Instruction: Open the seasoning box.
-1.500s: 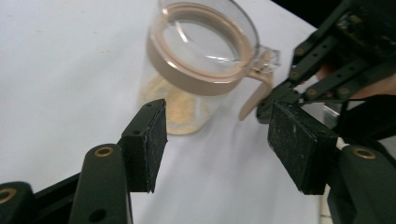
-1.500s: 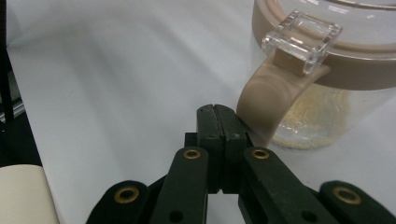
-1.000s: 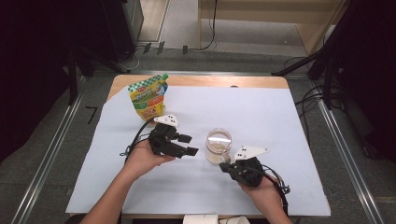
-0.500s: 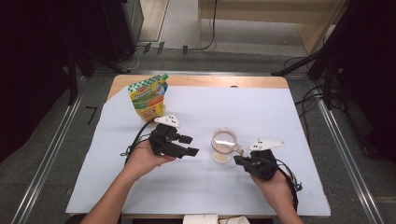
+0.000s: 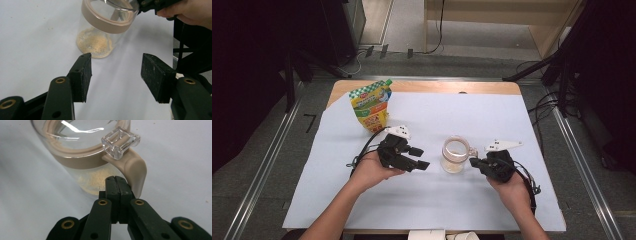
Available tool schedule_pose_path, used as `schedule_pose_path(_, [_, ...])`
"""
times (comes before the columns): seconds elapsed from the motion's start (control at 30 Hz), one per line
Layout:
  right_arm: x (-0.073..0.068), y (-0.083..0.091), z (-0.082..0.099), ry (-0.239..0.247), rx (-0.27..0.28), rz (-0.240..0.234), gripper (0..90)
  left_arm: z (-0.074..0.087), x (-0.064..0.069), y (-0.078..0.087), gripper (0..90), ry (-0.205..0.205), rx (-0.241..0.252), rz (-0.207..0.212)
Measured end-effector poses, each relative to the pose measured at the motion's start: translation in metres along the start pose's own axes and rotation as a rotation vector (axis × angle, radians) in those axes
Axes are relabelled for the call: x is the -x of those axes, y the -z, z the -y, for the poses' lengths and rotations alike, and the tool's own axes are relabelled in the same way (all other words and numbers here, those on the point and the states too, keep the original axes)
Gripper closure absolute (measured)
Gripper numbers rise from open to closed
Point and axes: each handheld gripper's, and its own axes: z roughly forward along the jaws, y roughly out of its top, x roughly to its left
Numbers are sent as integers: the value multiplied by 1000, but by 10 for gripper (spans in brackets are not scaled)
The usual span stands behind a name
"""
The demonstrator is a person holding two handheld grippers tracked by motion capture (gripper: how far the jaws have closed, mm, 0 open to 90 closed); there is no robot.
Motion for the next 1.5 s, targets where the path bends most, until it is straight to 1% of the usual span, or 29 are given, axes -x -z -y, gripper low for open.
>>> schedule_pose_path(0.07, [6,0,-1,-30,1,-32,900,-2,1,-2,466,-4,-11,-8])
schedule_pose_path(0.13, [10,0,-2,-24,11,-42,900,-4,0,-6,471,-13,-25,-2])
schedule_pose_path(0.17, [12,0,-3,-14,5,-42,900,-6,0,-7,469,-15,-25,-2])
schedule_pose_path(0.27, [20,-2,-6,9,1,-43,900,-12,-2,-11,454,-13,5,14])
schedule_pose_path(0.33, [25,-3,-7,10,8,-57,900,-17,-5,-15,450,-10,-1,28])
schedule_pose_path(0.37, [26,-2,-7,11,16,-69,900,-19,-5,-17,446,-12,-7,23])
schedule_pose_path(0.43, [24,5,-7,14,32,-66,900,-25,-8,-21,439,-9,-3,41])
schedule_pose_path(0.47, [23,11,-8,12,48,-68,900,-27,-9,-22,427,-10,5,46])
schedule_pose_path(0.53, [22,21,-7,10,67,-40,900,-32,-13,-26,394,-20,11,47])
schedule_pose_path(0.6, [25,25,-5,-6,75,-24,900,-36,-17,-31,351,-22,1,49])
schedule_pose_path(0.63, [28,26,-5,-31,73,-12,900,-38,-18,-34,332,-25,3,56])
schedule_pose_path(0.67, [30,25,-5,-42,76,-9,900,-39,-18,-36,327,-41,2,57])
schedule_pose_path(0.73, [34,24,-5,-64,76,-9,900,-42,-18,-43,298,-104,6,20])
schedule_pose_path(0.8, [36,20,-5,-79,72,-12,900,-45,-18,-48,299,-132,-6,7])
schedule_pose_path(0.87, [37,17,-6,-94,72,-15,900,-46,-17,-52,299,-152,-3,0])
schedule_pose_path(0.9, [36,16,-6,-101,72,-7,900,-46,-17,-53,297,-162,3,12])
schedule_pose_path(0.93, [36,15,-7,-108,73,-2,900,-47,-17,-55,293,-158,6,16])
schedule_pose_path(1.0, [37,15,-7,-111,74,-3,900,-47,-16,-60,287,-173,-12,25])
schedule_pose_path(1.03, [37,15,-7,-109,74,3,900,-47,-14,-62,286,-182,-20,20])
schedule_pose_path(1.07, [36,14,-7,-103,67,11,900,-48,-12,-67,267,-212,-32,-5])
schedule_pose_path(1.1, [35,14,-7,-95,68,22,900,-48,-11,-68,239,-220,-37,-14])
schedule_pose_path(1.13, [35,13,-7,-96,68,25,900,-49,-10,-70,225,-223,-34,-18])
schedule_pose_path(1.2, [34,13,-6,-102,69,31,900,-50,-11,-73,195,-222,-29,-11])
schedule_pose_path(1.27, [34,13,-6,-95,73,34,900,-51,-11,-76,173,-230,-24,-9])
schedule_pose_path(1.33, [34,13,-6,-89,72,38,900,-51,-12,-79,152,-259,-9,-8])
schedule_pose_path(1.4, [33,13,-6,-93,73,41,900,-52,-11,-83,137,-278,13,-10])
schedule_pose_path(1.5, [33,13,-5,-96,75,44,900,-55,-9,-88,117,-301,19,-24])
